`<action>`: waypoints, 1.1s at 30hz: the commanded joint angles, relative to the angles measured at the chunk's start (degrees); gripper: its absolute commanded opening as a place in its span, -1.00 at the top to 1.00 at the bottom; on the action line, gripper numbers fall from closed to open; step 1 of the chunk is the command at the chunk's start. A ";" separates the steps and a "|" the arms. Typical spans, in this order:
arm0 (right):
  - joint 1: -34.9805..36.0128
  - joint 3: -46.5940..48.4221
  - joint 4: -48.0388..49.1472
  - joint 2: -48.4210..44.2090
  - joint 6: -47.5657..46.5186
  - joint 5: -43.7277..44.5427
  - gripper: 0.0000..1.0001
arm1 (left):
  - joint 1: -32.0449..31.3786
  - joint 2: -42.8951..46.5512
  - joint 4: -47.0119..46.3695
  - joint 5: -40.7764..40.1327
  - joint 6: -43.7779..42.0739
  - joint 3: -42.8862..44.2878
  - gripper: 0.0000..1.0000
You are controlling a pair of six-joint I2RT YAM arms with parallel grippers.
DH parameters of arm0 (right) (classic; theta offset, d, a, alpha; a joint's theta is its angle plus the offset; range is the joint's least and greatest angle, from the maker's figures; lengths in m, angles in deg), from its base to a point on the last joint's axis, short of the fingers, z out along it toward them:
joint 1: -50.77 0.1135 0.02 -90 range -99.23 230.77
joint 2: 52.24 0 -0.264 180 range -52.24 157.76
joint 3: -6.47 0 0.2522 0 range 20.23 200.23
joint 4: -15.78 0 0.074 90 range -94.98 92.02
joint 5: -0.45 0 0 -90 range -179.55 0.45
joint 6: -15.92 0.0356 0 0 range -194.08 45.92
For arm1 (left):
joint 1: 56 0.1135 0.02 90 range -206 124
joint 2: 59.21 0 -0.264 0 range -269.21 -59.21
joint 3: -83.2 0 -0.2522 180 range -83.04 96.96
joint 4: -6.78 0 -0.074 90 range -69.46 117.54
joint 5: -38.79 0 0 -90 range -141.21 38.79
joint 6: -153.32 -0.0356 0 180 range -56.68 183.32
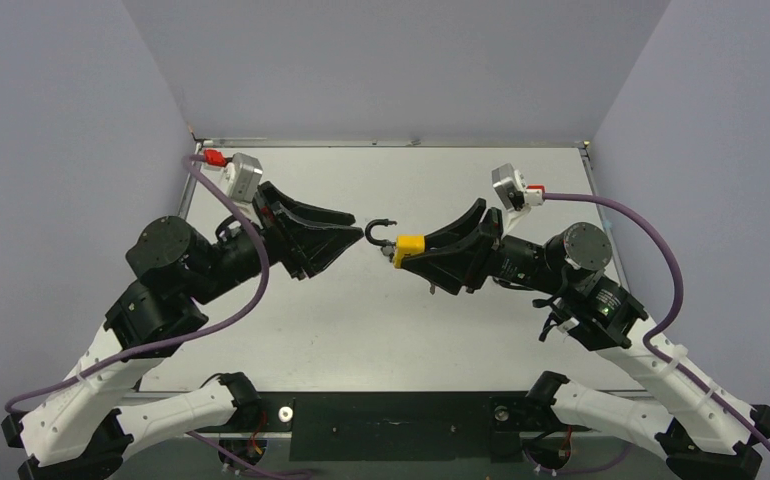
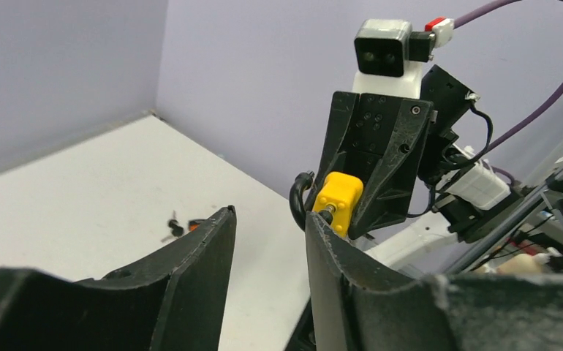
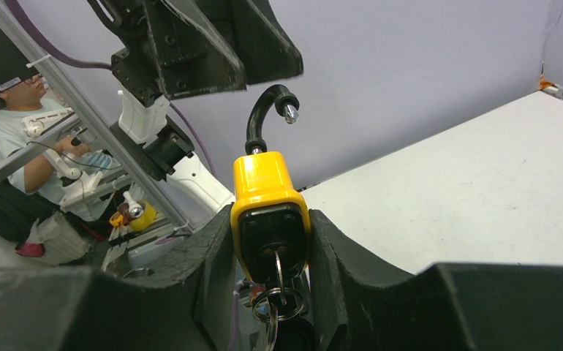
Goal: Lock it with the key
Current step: Lock the lock.
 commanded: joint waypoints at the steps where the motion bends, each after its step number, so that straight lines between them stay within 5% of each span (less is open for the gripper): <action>1: 0.34 -0.64 2.05 -2.61 3.33 -0.43 1.00 | 0.15 0.67 -2.44 1.74 -11.89 4.43 0.23; 13: 1.95 0.18 -0.23 -3.00 3.46 -1.68 1.00 | 0.18 -8.22 -5.41 29.85 -13.42 7.27 0.20; 33: 2.39 4.68 -4.59 -3.14 0.47 -0.31 1.00 | 0.17 -6.78 -0.37 34.45 -14.26 2.89 0.11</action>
